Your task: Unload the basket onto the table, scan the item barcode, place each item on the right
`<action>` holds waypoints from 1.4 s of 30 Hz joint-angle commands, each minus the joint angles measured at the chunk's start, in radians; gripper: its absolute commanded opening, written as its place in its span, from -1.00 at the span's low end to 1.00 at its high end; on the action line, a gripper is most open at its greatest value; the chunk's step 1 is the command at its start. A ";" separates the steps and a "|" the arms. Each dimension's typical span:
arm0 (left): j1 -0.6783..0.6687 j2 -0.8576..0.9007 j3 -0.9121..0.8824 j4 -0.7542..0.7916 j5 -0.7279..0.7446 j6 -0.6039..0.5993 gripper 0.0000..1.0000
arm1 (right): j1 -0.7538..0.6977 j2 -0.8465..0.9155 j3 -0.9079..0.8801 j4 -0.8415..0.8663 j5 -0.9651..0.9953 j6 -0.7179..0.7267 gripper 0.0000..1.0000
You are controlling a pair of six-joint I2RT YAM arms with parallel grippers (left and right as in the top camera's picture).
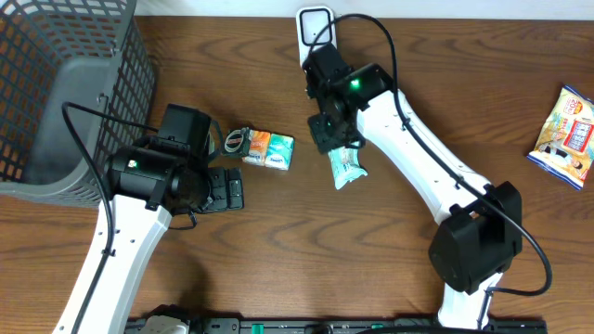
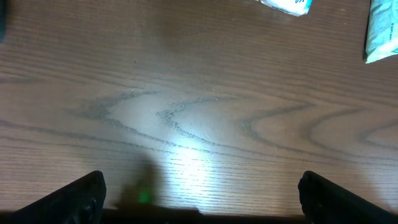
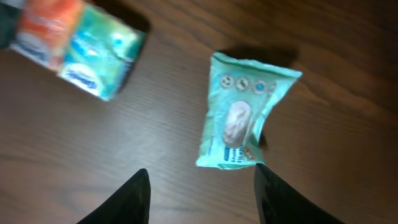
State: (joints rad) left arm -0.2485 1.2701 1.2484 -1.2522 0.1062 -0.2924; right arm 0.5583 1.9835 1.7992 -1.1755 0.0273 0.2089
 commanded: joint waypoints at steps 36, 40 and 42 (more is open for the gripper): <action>0.003 0.003 -0.004 -0.003 0.009 -0.009 0.95 | -0.216 -0.001 -0.200 0.115 -0.116 0.083 -0.18; 0.003 0.003 -0.004 -0.003 0.009 -0.008 0.95 | -0.200 -0.001 -0.233 0.157 -0.117 0.097 -0.46; 0.003 0.003 -0.004 -0.002 0.009 -0.009 0.96 | -0.190 -0.001 -0.264 0.192 -0.124 0.118 -0.56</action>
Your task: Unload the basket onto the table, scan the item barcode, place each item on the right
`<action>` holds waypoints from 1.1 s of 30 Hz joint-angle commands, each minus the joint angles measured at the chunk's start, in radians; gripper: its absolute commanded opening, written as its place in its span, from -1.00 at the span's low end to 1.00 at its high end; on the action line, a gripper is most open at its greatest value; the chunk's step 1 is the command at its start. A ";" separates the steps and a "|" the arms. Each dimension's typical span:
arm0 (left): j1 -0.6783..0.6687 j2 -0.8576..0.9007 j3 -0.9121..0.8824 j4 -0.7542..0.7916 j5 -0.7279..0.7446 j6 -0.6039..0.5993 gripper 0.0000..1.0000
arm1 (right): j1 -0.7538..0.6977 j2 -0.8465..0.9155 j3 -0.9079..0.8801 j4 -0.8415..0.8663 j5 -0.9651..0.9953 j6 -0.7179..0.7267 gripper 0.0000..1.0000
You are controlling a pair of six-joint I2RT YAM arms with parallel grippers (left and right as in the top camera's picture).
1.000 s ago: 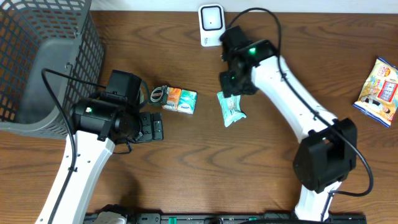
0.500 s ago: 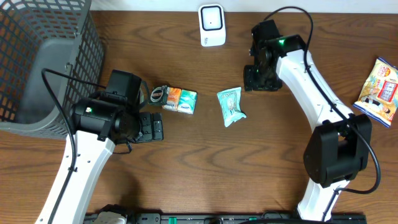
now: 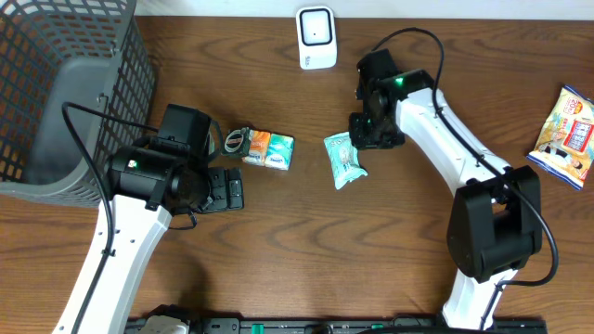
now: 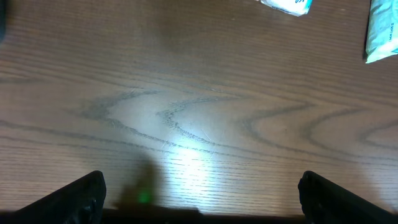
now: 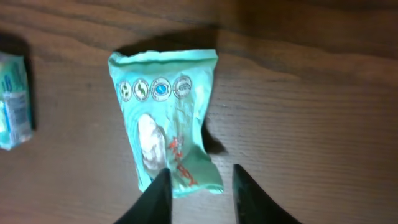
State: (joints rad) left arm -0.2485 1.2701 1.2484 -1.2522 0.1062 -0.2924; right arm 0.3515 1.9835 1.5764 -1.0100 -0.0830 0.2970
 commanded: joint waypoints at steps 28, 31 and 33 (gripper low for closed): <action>0.003 0.003 -0.004 -0.003 0.009 -0.009 0.96 | 0.015 -0.008 -0.220 0.250 -0.184 0.026 -0.98; 0.003 0.003 -0.004 -0.002 0.009 -0.008 0.95 | -0.027 -0.031 -0.125 0.166 -0.426 -0.030 -0.98; 0.003 0.003 -0.004 -0.003 0.009 -0.009 0.95 | -0.056 -0.047 -0.090 0.136 -0.550 -0.056 -0.98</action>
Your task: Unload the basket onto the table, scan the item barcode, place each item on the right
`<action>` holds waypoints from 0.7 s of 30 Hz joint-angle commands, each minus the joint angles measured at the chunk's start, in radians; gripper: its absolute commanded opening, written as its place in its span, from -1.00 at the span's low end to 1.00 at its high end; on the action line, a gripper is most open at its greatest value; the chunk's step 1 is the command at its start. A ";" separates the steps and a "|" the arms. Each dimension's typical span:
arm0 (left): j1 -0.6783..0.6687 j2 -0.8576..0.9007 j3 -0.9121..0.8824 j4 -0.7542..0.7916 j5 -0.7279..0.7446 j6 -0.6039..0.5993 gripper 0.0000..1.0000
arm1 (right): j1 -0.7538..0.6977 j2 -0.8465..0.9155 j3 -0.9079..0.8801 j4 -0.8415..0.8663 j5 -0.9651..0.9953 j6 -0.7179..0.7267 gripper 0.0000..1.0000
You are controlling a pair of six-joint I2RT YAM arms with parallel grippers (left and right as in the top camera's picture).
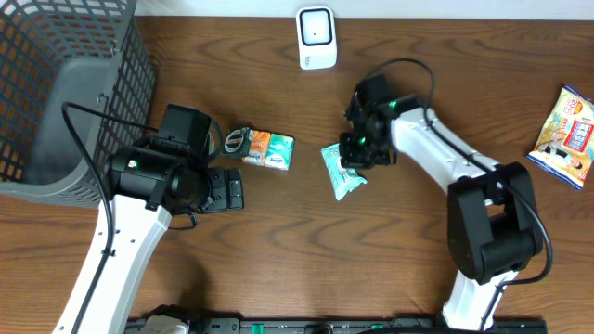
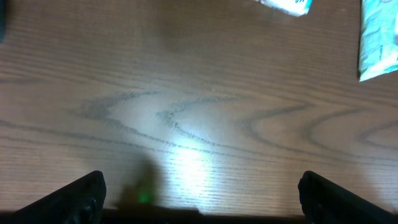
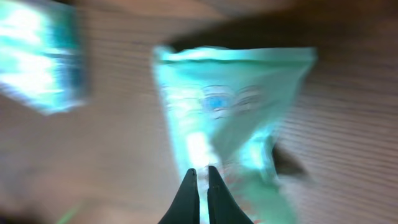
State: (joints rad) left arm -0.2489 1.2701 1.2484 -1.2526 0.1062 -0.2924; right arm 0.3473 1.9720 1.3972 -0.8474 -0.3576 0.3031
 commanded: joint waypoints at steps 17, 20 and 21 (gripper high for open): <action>0.004 0.003 -0.004 -0.002 0.009 -0.009 0.96 | -0.032 -0.068 0.032 -0.120 0.105 -0.085 0.26; 0.004 0.003 -0.004 -0.002 0.009 -0.009 0.95 | -0.003 -0.068 -0.017 -0.061 0.110 -0.063 0.35; 0.004 0.003 -0.004 -0.002 0.009 -0.009 0.96 | 0.003 -0.067 -0.033 -0.042 0.113 -0.060 0.38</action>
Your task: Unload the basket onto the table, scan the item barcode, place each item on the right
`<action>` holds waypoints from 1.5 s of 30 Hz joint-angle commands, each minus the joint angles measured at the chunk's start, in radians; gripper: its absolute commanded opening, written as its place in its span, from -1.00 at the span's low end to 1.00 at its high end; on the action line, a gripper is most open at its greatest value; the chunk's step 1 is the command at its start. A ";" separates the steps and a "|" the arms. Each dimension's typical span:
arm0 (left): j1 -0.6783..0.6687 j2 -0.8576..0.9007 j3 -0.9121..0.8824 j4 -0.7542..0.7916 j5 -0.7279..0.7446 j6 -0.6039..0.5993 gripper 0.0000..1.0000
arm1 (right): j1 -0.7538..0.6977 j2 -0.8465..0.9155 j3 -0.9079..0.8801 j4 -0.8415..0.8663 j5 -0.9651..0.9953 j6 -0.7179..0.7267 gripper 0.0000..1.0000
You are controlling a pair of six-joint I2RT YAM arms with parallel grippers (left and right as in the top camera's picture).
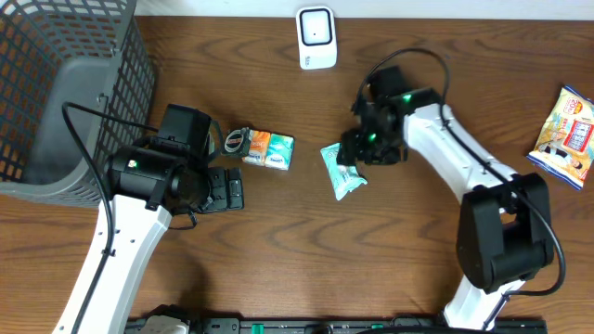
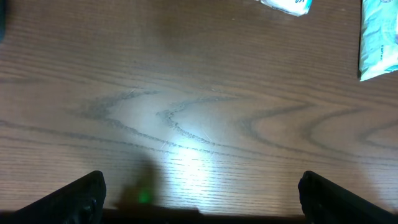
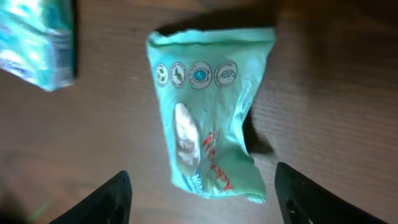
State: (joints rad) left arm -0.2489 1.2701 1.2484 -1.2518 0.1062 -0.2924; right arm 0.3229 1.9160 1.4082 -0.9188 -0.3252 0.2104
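A crumpled mint-green snack packet (image 1: 342,171) lies flat on the wood table, right of centre. My right gripper (image 1: 356,154) hovers over its right edge. In the right wrist view the packet (image 3: 208,134) lies between and beyond the wide-open fingertips (image 3: 112,200), and the gripper (image 3: 202,205) holds nothing. The white barcode scanner (image 1: 316,37) stands at the table's far edge. My left gripper (image 1: 226,190) rests low at the left, open (image 2: 208,202) over bare wood.
A tissue pack (image 1: 269,149) with a small coiled item lies left of the packet, and its corner shows in the right wrist view (image 3: 37,43). A grey mesh basket (image 1: 65,83) fills the far left. A yellow snack bag (image 1: 566,125) lies at the right edge.
My right gripper's jaws were almost closed over the green packet and now stand wide open. The packet lies in the same spot. The left arm has not moved.
My right gripper was partly open above the packet, reaching in from near the scanner. Then it stood at the packet's right with narrower jaws. Then the jaws were nearly closed at the packet, which had shifted slightly toward me. Now they are wide open.
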 commanded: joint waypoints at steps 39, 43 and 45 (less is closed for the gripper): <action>0.004 0.003 -0.004 -0.003 0.009 -0.009 0.95 | -0.085 -0.007 -0.052 0.076 -0.678 0.063 -0.61; 0.004 0.003 -0.004 -0.003 0.009 -0.009 0.96 | -0.126 -0.007 -0.052 0.069 -0.997 0.116 -0.92; 0.004 0.003 -0.004 -0.003 0.009 -0.009 0.95 | -0.139 -0.007 -0.052 0.069 -1.130 0.201 -0.93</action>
State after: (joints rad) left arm -0.2485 1.2701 1.2484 -1.2518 0.1062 -0.2924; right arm 0.2016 1.9156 1.3380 -0.8486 -1.0660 0.3061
